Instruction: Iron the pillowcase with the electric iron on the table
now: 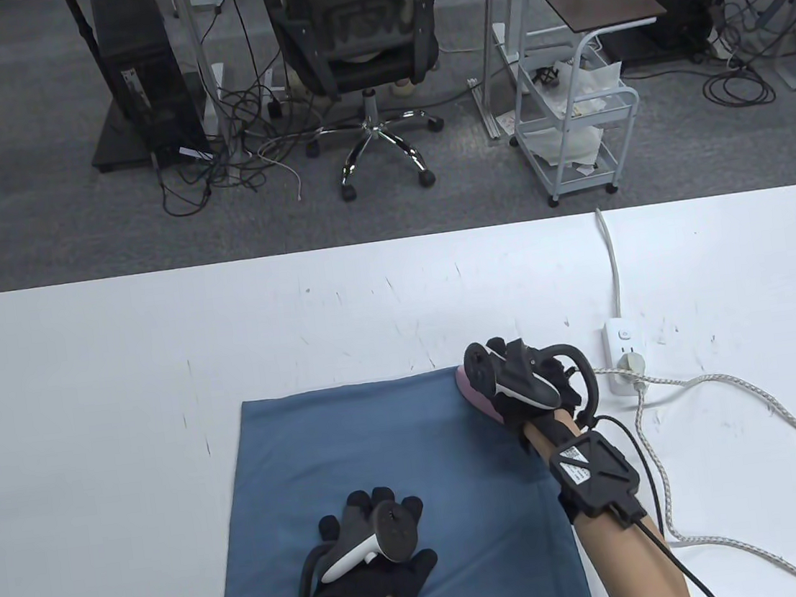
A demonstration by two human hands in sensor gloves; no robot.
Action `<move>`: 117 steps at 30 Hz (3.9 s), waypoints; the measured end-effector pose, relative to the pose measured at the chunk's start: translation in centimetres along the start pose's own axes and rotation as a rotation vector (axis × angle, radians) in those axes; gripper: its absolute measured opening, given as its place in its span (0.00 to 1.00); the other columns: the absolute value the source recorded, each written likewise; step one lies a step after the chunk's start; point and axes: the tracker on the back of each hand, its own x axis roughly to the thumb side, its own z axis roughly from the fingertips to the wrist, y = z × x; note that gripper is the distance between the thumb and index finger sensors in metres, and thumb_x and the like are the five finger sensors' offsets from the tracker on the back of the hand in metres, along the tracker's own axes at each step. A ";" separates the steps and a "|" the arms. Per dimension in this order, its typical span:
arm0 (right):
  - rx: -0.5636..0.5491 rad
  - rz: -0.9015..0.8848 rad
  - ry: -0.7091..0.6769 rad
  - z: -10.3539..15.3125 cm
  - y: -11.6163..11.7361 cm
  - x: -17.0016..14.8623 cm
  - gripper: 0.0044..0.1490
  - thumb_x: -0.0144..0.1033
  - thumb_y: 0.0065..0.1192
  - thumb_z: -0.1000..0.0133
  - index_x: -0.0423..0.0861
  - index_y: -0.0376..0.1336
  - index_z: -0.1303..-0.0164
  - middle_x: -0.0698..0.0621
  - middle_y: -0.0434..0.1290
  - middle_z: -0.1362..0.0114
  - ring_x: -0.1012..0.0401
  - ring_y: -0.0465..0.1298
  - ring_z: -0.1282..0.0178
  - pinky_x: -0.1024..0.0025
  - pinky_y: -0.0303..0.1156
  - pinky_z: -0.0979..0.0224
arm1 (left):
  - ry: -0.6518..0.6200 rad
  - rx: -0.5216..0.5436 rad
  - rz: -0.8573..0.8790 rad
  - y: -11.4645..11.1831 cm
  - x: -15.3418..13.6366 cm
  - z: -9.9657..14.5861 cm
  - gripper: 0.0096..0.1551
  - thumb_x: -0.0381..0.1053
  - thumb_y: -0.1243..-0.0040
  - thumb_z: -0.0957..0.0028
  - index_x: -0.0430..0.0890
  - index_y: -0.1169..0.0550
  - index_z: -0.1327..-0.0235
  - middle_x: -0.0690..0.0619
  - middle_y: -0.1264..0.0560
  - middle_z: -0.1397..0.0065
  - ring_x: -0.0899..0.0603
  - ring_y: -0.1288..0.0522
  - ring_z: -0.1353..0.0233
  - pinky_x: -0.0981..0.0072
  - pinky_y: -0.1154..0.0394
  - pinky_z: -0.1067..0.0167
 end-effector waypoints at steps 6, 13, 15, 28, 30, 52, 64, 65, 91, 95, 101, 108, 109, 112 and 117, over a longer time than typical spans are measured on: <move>0.075 -0.079 0.069 -1.0 -0.4 -1.4 0.43 0.60 0.58 0.50 0.45 0.62 0.30 0.58 0.80 0.62 0.66 0.81 0.70 0.62 0.83 0.51 | 0.000 0.000 0.000 0.0 0.0 0.0 0.45 0.72 0.75 0.48 0.64 0.79 0.34 0.54 0.89 0.29 0.37 0.91 0.29 0.28 0.84 0.40; 0.022 -0.159 -0.202 5.5 -3.0 2.2 0.43 0.60 0.58 0.49 0.44 0.62 0.30 0.58 0.80 0.61 0.66 0.81 0.70 0.62 0.83 0.50 | 0.000 0.001 0.001 0.0 0.0 0.0 0.45 0.72 0.75 0.48 0.64 0.79 0.34 0.54 0.89 0.29 0.37 0.91 0.29 0.28 0.84 0.40; 0.033 -0.156 -0.276 7.6 -2.9 3.4 0.43 0.60 0.58 0.49 0.45 0.62 0.30 0.58 0.80 0.61 0.66 0.81 0.69 0.62 0.83 0.50 | 0.000 0.001 0.000 0.0 0.0 0.0 0.45 0.72 0.75 0.48 0.65 0.79 0.34 0.54 0.89 0.29 0.37 0.91 0.29 0.28 0.84 0.40; -0.129 0.070 -0.272 6.0 -0.9 6.1 0.45 0.61 0.53 0.48 0.44 0.60 0.27 0.60 0.79 0.61 0.68 0.80 0.70 0.64 0.84 0.50 | -0.001 -0.001 -0.008 0.0 -0.1 -0.1 0.45 0.72 0.75 0.48 0.64 0.79 0.34 0.54 0.89 0.29 0.37 0.91 0.29 0.27 0.84 0.40; -0.121 0.067 -0.211 3.8 -0.6 5.9 0.45 0.61 0.53 0.47 0.44 0.60 0.26 0.60 0.79 0.61 0.68 0.80 0.69 0.64 0.84 0.50 | -0.001 -0.002 -0.009 0.0 0.0 -0.1 0.45 0.72 0.75 0.48 0.64 0.79 0.34 0.54 0.89 0.29 0.37 0.91 0.29 0.27 0.84 0.40; -0.062 -0.098 -0.366 6.6 -2.6 7.5 0.44 0.60 0.57 0.49 0.44 0.61 0.29 0.59 0.80 0.61 0.66 0.81 0.69 0.63 0.84 0.50 | -0.002 -0.004 -0.009 0.0 0.0 -0.1 0.45 0.72 0.75 0.48 0.64 0.80 0.34 0.54 0.90 0.29 0.37 0.92 0.30 0.27 0.84 0.40; -0.129 -0.010 -0.375 3.2 -1.5 10.8 0.45 0.62 0.54 0.47 0.45 0.59 0.26 0.60 0.79 0.59 0.68 0.80 0.67 0.64 0.83 0.47 | -0.002 -0.005 -0.011 -0.1 0.0 -0.1 0.45 0.72 0.75 0.49 0.64 0.80 0.34 0.54 0.90 0.29 0.37 0.92 0.30 0.27 0.84 0.40; -0.149 0.009 -0.340 1.9 -1.3 11.0 0.45 0.62 0.53 0.46 0.45 0.59 0.26 0.61 0.79 0.59 0.68 0.80 0.67 0.65 0.83 0.47 | -0.002 -0.005 -0.011 -0.1 0.0 -0.1 0.45 0.72 0.75 0.48 0.64 0.80 0.34 0.54 0.90 0.29 0.37 0.92 0.30 0.27 0.84 0.40; -0.090 -0.101 -0.615 6.7 -2.4 13.0 0.44 0.60 0.57 0.49 0.45 0.60 0.27 0.59 0.80 0.59 0.66 0.81 0.67 0.62 0.83 0.47 | -0.003 -0.005 -0.013 -0.1 0.0 -0.1 0.45 0.72 0.76 0.49 0.64 0.80 0.34 0.54 0.89 0.29 0.37 0.92 0.30 0.27 0.84 0.40; -0.108 -0.103 -0.624 5.0 -2.5 15.6 0.44 0.60 0.56 0.48 0.45 0.60 0.26 0.59 0.79 0.59 0.66 0.80 0.67 0.62 0.83 0.46 | -0.003 -0.005 -0.014 -0.1 0.0 -0.1 0.45 0.72 0.76 0.49 0.64 0.80 0.34 0.54 0.90 0.29 0.37 0.92 0.30 0.27 0.84 0.40; -0.140 -0.077 -0.564 1.0 -2.8 20.8 0.44 0.60 0.55 0.47 0.46 0.58 0.25 0.59 0.79 0.57 0.66 0.80 0.65 0.62 0.82 0.44 | -0.003 -0.005 -0.013 -0.1 0.0 -0.1 0.45 0.72 0.75 0.49 0.64 0.80 0.34 0.54 0.90 0.29 0.37 0.92 0.30 0.27 0.84 0.40; -0.128 -0.052 -0.398 -2.3 -2.8 22.4 0.44 0.61 0.54 0.46 0.46 0.58 0.24 0.60 0.78 0.56 0.67 0.80 0.64 0.63 0.82 0.44 | -0.003 -0.006 -0.013 -0.1 0.0 -0.1 0.45 0.72 0.75 0.49 0.64 0.80 0.34 0.54 0.90 0.29 0.37 0.92 0.30 0.27 0.84 0.40; -0.124 -0.055 -0.389 -2.4 -2.8 22.4 0.44 0.61 0.54 0.46 0.47 0.58 0.24 0.60 0.78 0.56 0.67 0.80 0.64 0.63 0.82 0.44 | -0.003 -0.006 -0.013 -0.1 0.0 -0.1 0.45 0.72 0.75 0.49 0.64 0.80 0.34 0.54 0.90 0.29 0.37 0.92 0.30 0.27 0.84 0.40; -0.115 -0.063 -0.387 -2.5 -2.9 22.4 0.44 0.61 0.54 0.47 0.47 0.58 0.25 0.60 0.78 0.58 0.67 0.80 0.66 0.63 0.82 0.46 | -0.003 -0.006 -0.013 -0.1 0.0 -0.1 0.45 0.72 0.75 0.48 0.64 0.80 0.34 0.54 0.90 0.29 0.37 0.92 0.30 0.27 0.84 0.40; -0.097 -0.046 -0.358 -2.6 -2.7 21.7 0.44 0.61 0.54 0.47 0.46 0.58 0.25 0.59 0.79 0.59 0.67 0.80 0.68 0.63 0.83 0.48 | -0.003 -0.005 -0.014 -0.1 0.0 -0.1 0.45 0.72 0.76 0.49 0.64 0.80 0.34 0.53 0.90 0.29 0.37 0.92 0.30 0.27 0.84 0.40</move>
